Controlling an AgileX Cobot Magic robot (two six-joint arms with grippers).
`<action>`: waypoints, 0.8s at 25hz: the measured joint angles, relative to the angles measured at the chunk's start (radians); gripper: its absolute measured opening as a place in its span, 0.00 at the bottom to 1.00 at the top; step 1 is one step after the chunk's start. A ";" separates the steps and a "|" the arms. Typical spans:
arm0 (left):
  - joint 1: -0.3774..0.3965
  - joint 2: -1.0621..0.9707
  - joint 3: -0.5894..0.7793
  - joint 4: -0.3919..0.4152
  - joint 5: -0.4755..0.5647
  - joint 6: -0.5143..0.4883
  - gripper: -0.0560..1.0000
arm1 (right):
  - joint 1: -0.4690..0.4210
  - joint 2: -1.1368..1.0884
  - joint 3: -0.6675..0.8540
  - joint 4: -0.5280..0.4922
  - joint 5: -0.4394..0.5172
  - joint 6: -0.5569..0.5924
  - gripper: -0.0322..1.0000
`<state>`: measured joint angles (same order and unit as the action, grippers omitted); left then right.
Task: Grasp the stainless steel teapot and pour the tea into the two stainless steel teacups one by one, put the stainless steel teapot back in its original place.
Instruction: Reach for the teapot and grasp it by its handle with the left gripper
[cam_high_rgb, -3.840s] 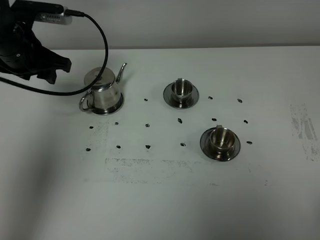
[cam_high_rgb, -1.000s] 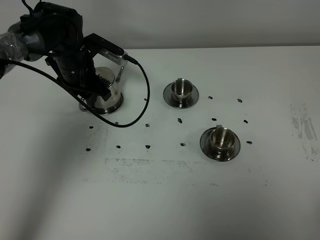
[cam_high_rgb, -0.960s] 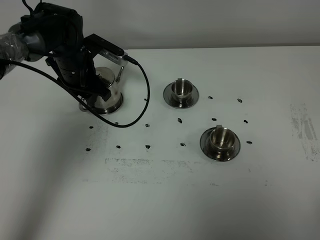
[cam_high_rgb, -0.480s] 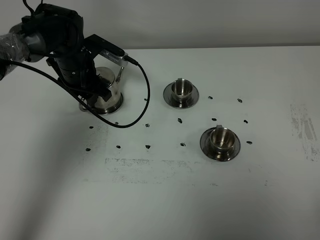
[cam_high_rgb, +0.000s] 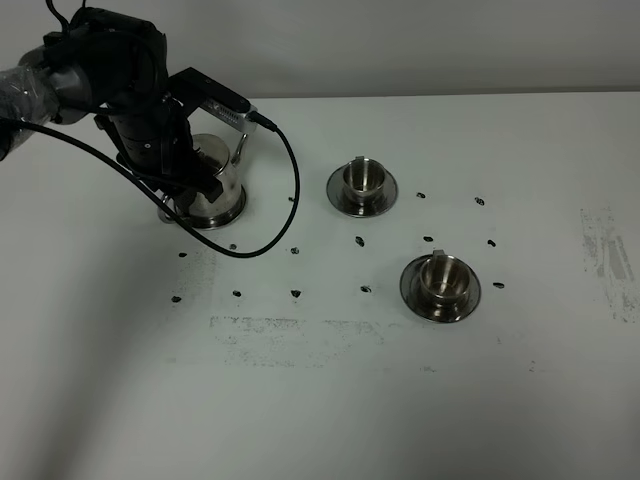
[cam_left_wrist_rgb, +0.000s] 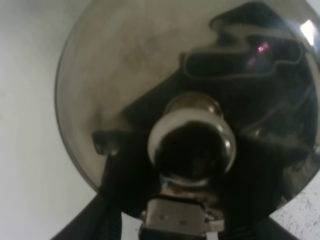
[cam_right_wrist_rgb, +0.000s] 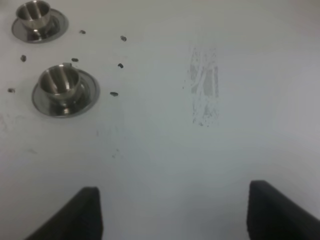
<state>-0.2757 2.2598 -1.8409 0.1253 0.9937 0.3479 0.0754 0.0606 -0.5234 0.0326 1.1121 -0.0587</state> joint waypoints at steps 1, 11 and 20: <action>0.000 0.000 0.000 -0.001 0.000 0.007 0.45 | 0.000 0.000 0.000 0.000 0.000 0.000 0.60; 0.000 0.000 0.000 -0.023 0.009 0.073 0.45 | 0.000 0.000 0.000 0.000 0.000 0.000 0.60; 0.000 0.000 0.000 -0.023 0.000 0.057 0.45 | 0.000 0.000 0.000 0.000 0.000 0.000 0.60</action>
<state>-0.2757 2.2598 -1.8409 0.1022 0.9939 0.4050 0.0754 0.0606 -0.5234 0.0326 1.1121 -0.0588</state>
